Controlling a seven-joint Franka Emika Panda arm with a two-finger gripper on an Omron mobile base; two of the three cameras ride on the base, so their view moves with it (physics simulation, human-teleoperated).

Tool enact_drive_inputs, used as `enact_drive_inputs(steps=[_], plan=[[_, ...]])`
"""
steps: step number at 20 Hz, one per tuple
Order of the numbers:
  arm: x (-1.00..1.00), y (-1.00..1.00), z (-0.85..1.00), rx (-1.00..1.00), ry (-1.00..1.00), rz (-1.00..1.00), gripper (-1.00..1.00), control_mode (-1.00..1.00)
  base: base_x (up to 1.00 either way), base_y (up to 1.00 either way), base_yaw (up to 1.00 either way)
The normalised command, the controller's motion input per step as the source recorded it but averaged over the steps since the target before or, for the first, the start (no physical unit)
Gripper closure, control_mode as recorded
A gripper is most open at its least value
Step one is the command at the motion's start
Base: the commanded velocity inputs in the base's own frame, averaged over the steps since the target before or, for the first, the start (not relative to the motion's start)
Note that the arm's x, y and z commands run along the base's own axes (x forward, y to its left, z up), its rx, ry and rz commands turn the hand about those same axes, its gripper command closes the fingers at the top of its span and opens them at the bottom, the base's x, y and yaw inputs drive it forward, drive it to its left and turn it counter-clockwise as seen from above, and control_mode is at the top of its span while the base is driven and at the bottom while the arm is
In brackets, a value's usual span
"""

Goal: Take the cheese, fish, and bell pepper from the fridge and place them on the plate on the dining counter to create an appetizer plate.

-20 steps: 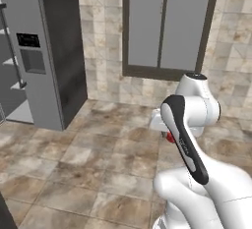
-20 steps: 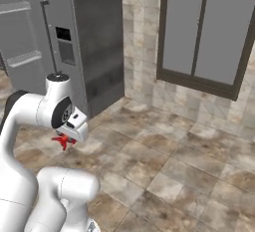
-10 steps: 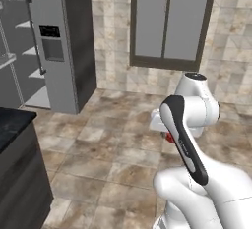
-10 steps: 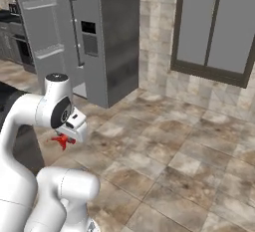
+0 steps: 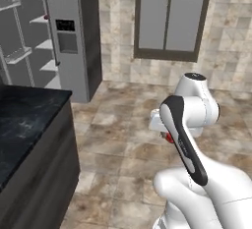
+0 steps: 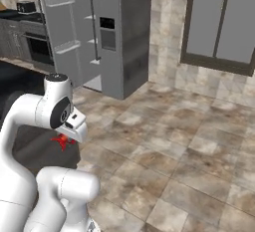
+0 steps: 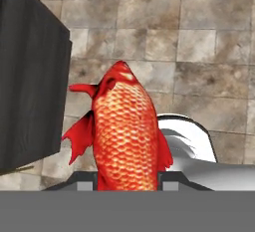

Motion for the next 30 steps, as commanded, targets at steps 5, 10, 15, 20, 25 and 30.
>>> enact_drive_inputs(steps=[5,10,15,20,25,30], plan=[[0.00,0.00,0.00,0.00,0.00,0.00,1.00,1.00,-0.56,1.00,-0.19],[0.00,0.00,0.00,0.00,0.00,0.00,1.00,1.00,-0.52,1.00,-0.20],[0.00,0.00,0.00,0.00,0.00,0.00,1.00,1.00,-0.41,1.00,-0.19],[0.00,0.00,0.00,0.00,0.00,0.00,1.00,1.00,-0.08,1.00,-0.14],[0.00,0.00,0.00,0.00,0.00,0.00,1.00,1.00,0.02,1.00,-0.10],[0.00,0.00,0.00,0.00,0.00,0.00,1.00,1.00,0.19,1.00,-0.07]])
